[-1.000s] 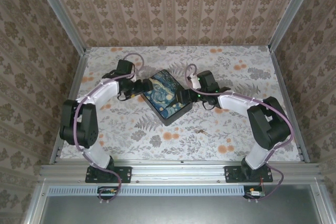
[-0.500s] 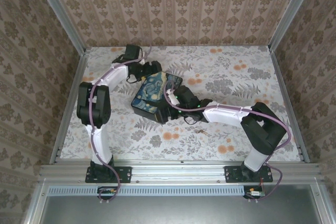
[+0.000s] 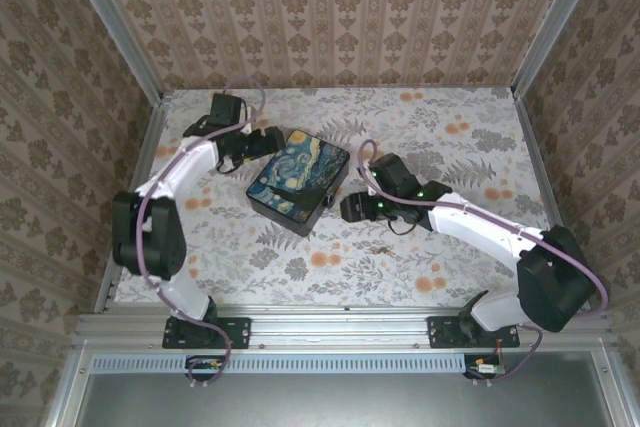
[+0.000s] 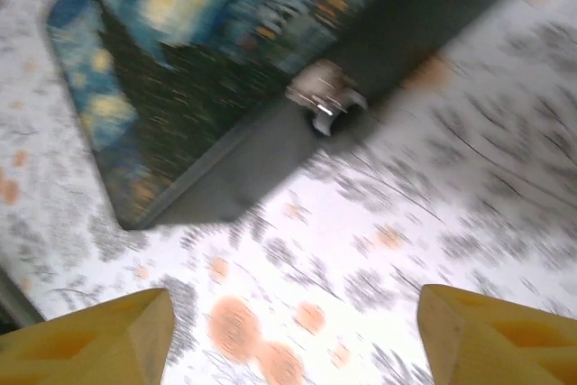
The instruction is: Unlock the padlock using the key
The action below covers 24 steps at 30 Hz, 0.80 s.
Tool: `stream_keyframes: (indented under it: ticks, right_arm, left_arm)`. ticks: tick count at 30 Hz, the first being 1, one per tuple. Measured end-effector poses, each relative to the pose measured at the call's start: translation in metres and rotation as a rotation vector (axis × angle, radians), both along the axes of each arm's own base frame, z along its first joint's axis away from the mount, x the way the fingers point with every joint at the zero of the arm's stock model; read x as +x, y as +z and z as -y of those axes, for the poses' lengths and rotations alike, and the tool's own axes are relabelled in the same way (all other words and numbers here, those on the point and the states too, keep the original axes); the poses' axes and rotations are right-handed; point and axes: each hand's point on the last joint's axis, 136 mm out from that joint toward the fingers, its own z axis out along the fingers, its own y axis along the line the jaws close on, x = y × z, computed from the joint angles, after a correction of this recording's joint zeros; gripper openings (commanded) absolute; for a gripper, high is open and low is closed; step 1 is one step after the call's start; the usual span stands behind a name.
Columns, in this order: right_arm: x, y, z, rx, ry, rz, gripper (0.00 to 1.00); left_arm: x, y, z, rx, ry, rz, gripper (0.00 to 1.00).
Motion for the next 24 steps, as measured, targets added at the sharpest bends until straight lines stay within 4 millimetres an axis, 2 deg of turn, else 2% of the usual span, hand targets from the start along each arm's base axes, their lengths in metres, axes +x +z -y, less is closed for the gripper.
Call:
stream_keyframes:
  ticks: [3,5,8,11,14,19,24]
  right_arm:
    - [-0.028,-0.027,0.023,-0.075,-0.046,-0.125,0.59]
    - [-0.043,-0.042,0.034,-0.113,-0.071,-0.198,0.58]
    - [-0.057,-0.057,0.045,-0.146,-0.097,-0.259,0.57]
    - [-0.063,-0.066,0.051,-0.168,-0.107,-0.279,0.56]
    - [-0.062,-0.072,0.052,-0.189,-0.114,-0.288,0.56]
    - [-0.062,-0.096,0.053,-0.236,-0.109,-0.334,0.5]
    - [-0.055,-0.097,0.049,-0.224,-0.108,-0.317,0.34]
  left_arm:
    - [-0.04,0.004,0.007,0.046,-0.04,0.01,0.9]
    - [-0.065,-0.002,0.015,0.072,-0.075,-0.001,0.9]
    - [-0.101,-0.019,0.023,0.102,-0.115,-0.045,0.9]
    - [-0.128,-0.031,0.027,0.127,-0.136,-0.082,0.9]
    - [-0.143,-0.03,0.032,0.131,-0.152,-0.084,0.9]
    - [-0.153,-0.024,0.044,0.127,-0.172,-0.068,0.9]
    - [-0.157,-0.025,0.049,0.13,-0.178,-0.068,0.9]
